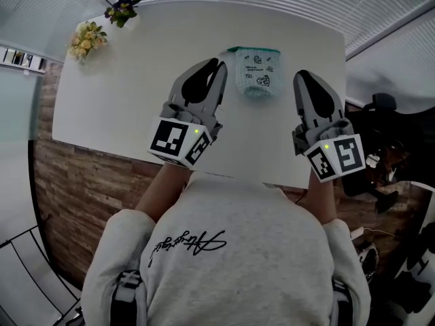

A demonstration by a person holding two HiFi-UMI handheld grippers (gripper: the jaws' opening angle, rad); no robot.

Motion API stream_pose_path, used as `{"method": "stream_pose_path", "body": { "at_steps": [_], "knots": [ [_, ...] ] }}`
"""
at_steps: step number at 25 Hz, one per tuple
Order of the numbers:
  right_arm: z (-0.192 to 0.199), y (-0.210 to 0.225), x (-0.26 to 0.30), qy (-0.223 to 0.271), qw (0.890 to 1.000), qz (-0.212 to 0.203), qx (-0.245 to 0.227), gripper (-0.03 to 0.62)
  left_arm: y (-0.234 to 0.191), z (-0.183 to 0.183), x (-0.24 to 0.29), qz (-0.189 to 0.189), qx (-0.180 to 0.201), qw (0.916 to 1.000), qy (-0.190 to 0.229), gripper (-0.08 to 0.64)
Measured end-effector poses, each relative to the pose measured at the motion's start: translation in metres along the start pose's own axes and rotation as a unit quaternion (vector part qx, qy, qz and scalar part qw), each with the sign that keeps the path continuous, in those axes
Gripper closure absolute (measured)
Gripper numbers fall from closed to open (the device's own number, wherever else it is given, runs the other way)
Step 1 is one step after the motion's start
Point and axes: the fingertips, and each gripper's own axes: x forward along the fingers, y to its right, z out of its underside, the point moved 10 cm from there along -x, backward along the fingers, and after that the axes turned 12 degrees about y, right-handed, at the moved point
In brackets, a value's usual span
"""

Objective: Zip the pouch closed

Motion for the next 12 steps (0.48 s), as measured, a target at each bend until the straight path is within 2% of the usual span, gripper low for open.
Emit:
{"method": "stream_pose_path", "body": {
  "at_steps": [7,12],
  "knots": [
    [-0.015,-0.01,-0.007,0.021,1.0,-0.01,0.004,0.589,0.006,-0.017,-0.013,0.007,-0.004,0.9999,0.015,0.541],
    [-0.02,-0.014,-0.009,0.026,0.999,-0.019,0.006,0.589,0.006,-0.019,-0.019,0.004,0.008,0.9999,0.011,0.557]
  ]
}}
